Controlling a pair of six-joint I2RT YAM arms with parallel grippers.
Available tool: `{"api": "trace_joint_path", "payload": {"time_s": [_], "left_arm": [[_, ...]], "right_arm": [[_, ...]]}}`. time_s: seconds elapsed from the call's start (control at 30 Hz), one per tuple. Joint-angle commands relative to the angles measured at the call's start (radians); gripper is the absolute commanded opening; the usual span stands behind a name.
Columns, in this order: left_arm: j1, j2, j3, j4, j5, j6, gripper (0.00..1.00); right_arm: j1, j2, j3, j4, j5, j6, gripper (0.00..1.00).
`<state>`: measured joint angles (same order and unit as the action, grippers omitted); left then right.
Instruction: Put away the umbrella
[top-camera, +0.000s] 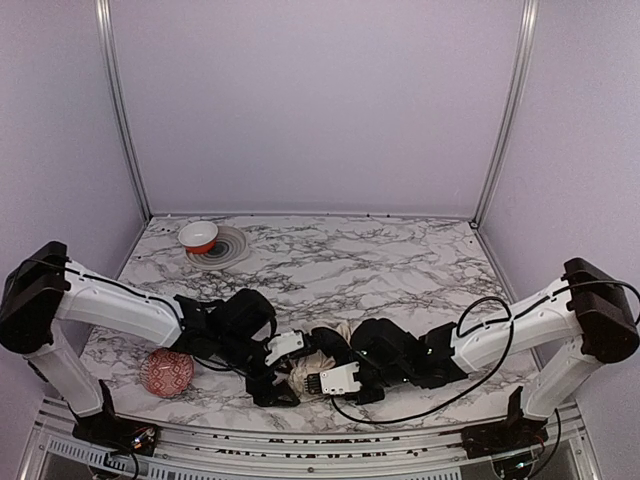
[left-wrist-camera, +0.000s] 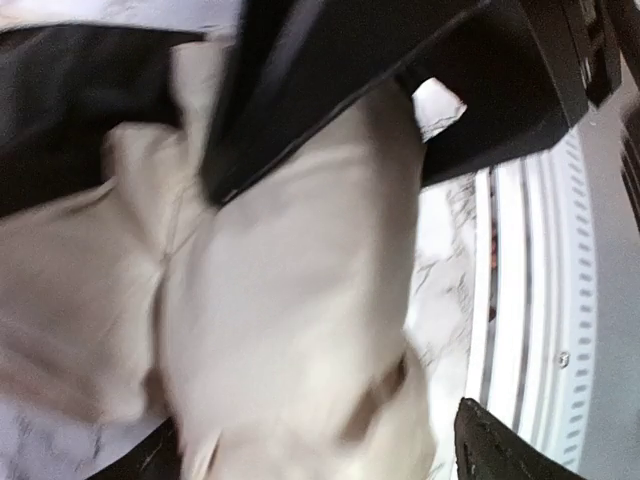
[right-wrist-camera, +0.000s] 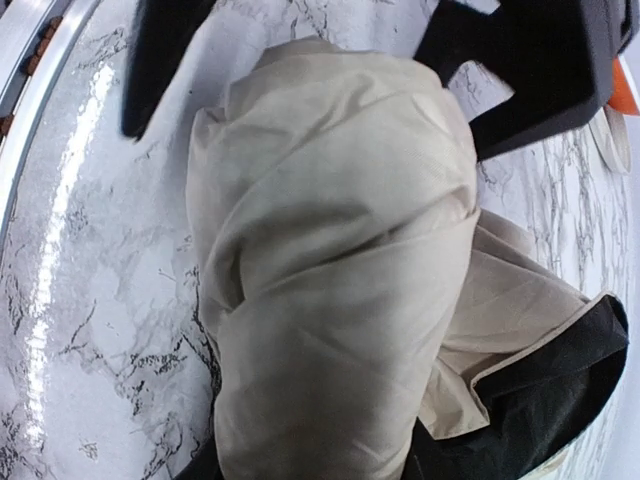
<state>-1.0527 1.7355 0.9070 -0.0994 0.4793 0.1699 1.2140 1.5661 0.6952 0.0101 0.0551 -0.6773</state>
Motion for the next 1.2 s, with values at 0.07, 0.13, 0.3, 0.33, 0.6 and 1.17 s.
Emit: {"api": "trace_joint_path", "payload": {"time_s": [0.07,0.13,0.3,0.33,0.6,1.17], "left_arm": [[0.020,-0.355,-0.302,0.432,-0.310,0.029,0.92],[0.001,-0.419,-0.334,0.432,-0.339,0.086,0.89],[-0.145,-0.460,-0.361,0.389,-0.530,0.221,0.72],[-0.167,-0.459,-0.361,0.382,-0.544,0.234,0.69],[-0.270,-0.370,-0.321,0.332,-0.613,0.333,0.64],[-0.292,-0.087,-0.209,0.141,-0.809,0.405,0.73]], "right_arm": [[-0.026,0.064,0.036,-0.213,-0.170,0.063,0.24],[-0.048,0.083,0.060,-0.252,-0.245,0.084,0.24],[-0.122,0.170,0.151,-0.379,-0.422,0.147,0.20],[-0.130,0.185,0.165,-0.405,-0.438,0.150,0.21],[-0.172,0.312,0.279,-0.550,-0.578,0.215,0.21],[-0.238,0.450,0.417,-0.716,-0.771,0.207,0.23]]}}
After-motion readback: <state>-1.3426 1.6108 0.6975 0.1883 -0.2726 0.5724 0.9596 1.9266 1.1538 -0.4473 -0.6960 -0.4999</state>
